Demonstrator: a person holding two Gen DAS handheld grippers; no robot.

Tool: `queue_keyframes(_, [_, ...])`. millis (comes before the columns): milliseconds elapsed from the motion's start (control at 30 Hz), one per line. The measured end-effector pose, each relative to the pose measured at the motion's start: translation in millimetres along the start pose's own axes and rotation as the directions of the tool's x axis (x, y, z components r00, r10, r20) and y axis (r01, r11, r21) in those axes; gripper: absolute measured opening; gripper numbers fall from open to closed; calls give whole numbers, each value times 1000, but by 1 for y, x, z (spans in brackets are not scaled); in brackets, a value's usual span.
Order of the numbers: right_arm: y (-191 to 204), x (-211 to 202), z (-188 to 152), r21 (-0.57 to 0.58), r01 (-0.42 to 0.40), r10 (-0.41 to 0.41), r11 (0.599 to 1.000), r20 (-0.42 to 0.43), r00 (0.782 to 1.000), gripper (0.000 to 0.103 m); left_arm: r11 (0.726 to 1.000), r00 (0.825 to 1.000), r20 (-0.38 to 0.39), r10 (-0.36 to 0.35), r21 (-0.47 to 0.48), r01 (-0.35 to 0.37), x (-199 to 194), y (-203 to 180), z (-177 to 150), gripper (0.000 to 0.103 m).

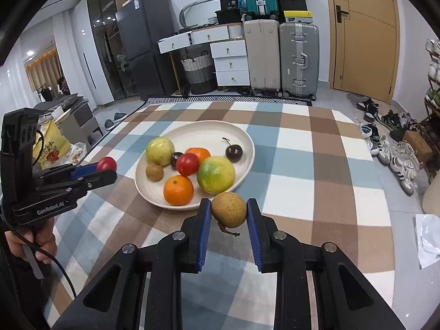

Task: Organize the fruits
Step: 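Carry the tomato over the plate with the left tool while the right tool carries the pear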

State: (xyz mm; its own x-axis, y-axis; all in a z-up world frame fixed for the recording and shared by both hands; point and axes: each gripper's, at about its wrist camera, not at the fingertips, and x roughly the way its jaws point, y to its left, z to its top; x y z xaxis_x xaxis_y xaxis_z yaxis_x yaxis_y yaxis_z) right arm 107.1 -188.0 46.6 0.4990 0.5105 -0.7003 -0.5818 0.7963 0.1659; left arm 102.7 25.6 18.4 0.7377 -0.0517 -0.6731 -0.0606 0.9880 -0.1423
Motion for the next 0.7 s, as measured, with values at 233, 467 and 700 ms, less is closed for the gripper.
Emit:
queue_keyframes(233, [8, 12, 21, -7, -20, 20, 1000, 18, 1000, 26, 1000, 1000, 10, -9, 9, 9, 12, -4, 19, 26])
queue_keyframes(467, [16, 31, 40, -18, -19, 19, 1000, 26, 999, 26, 1000, 1000, 12, -20, 19, 20, 30, -8, 37, 26])
queue_keyframes(700, [18, 45, 51, -10, -28, 28, 1000, 18, 999, 26, 1000, 1000, 5, -13, 24, 13, 49, -6, 44, 26])
